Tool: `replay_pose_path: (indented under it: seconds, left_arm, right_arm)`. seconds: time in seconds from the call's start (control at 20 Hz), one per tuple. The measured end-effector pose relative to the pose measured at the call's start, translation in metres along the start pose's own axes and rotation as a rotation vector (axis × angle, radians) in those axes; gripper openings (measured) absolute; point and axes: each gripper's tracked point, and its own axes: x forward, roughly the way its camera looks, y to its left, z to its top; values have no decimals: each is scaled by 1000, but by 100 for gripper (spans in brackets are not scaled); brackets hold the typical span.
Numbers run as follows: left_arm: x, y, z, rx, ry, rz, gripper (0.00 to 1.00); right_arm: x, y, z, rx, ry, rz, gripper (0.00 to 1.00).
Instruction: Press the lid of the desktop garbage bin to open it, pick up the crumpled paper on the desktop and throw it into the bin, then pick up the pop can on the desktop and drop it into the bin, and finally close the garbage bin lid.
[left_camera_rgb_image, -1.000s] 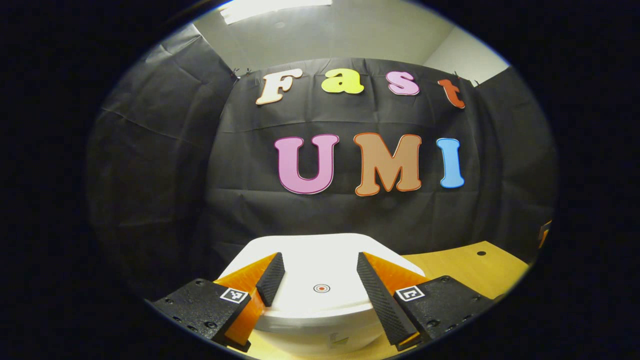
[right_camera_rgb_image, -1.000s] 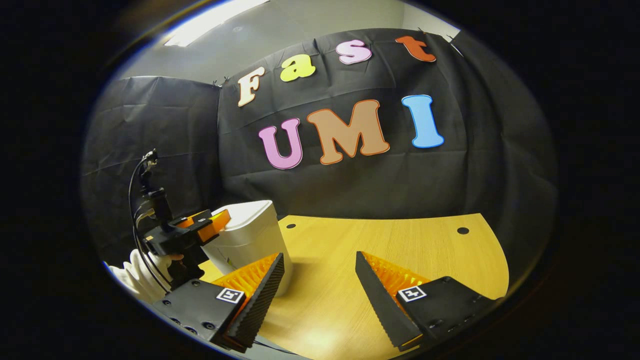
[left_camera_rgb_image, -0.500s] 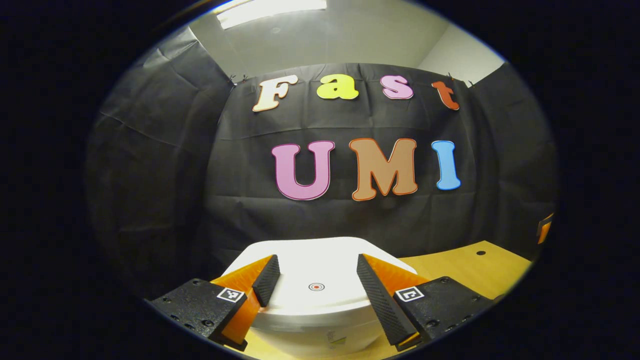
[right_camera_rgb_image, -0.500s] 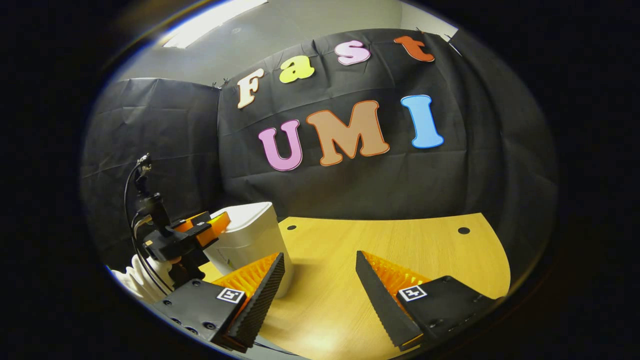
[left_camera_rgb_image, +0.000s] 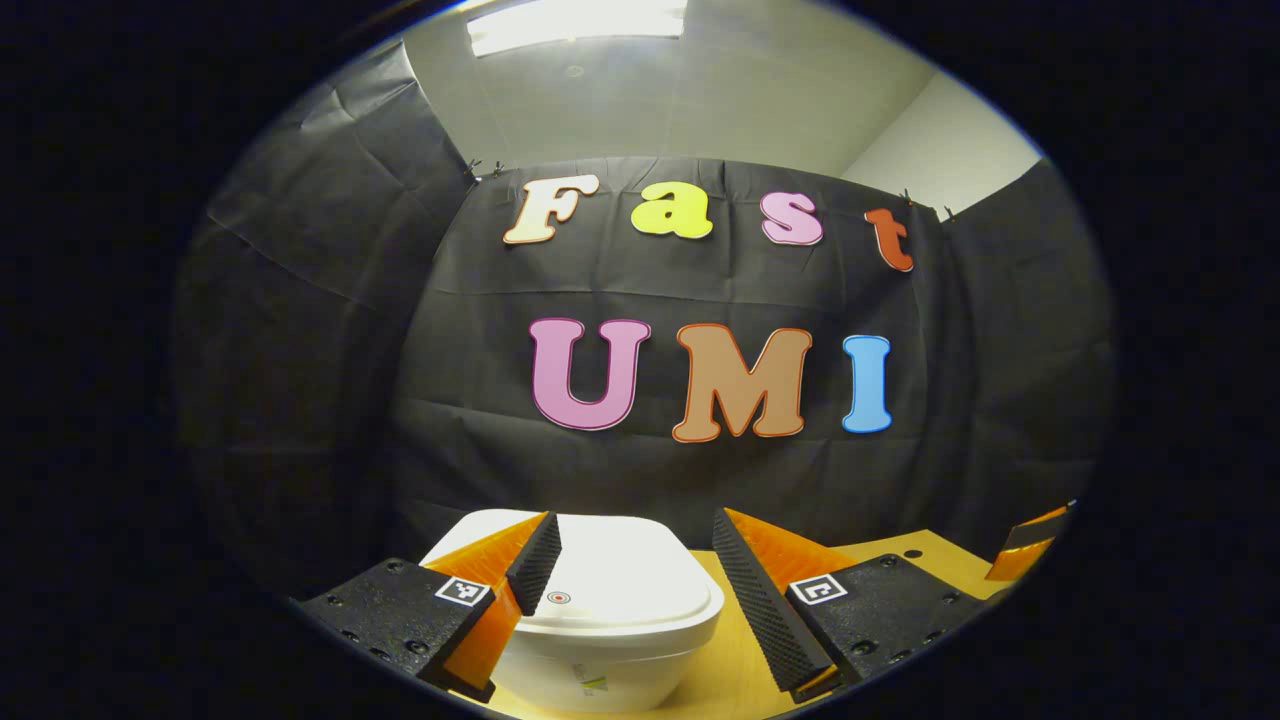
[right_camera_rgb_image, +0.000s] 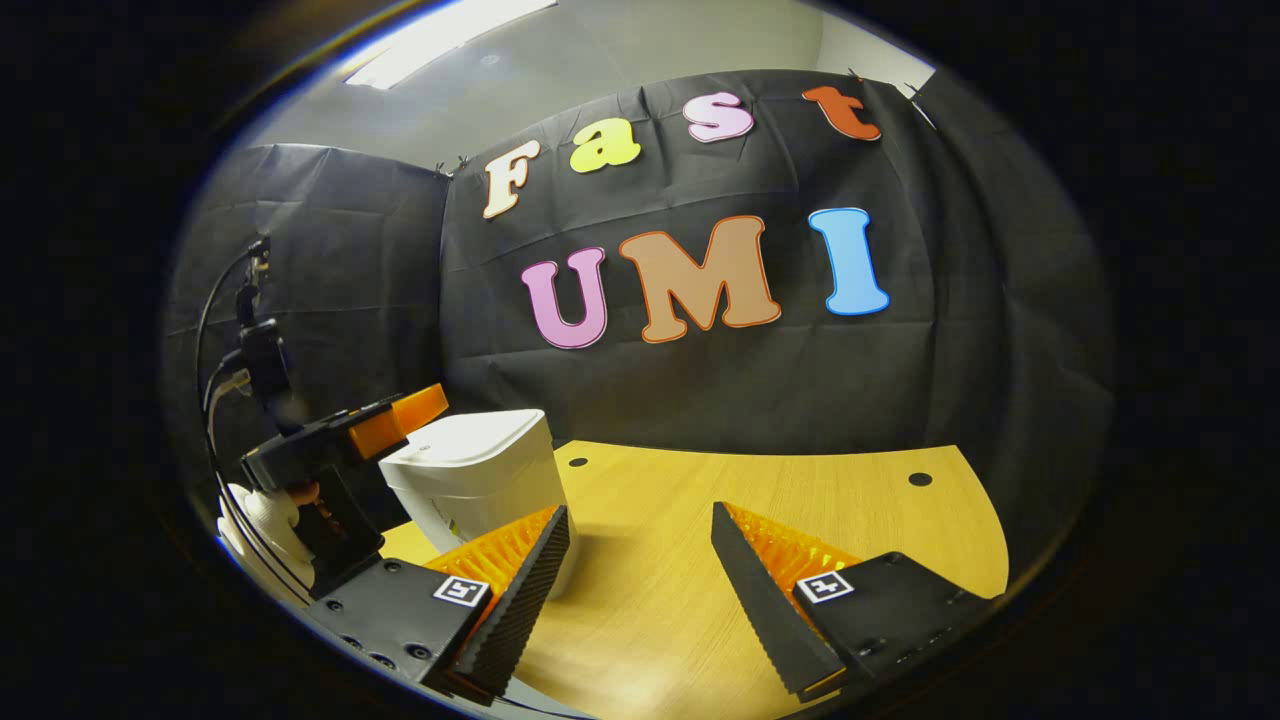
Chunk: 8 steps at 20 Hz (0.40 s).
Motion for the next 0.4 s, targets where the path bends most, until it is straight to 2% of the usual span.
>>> replay_pose_path:
  seconds: [0.2, 0.4]
  left_arm:
    - [-22, -26, 1, -4, 14, -20, 93]
    - [-51, -65, -1, -5, 16, -104, 93]
  right_arm:
    - [-14, -12, 4, -5, -30, -43, 94]
    - [-35, -23, 5, 8, -61, -86, 95]
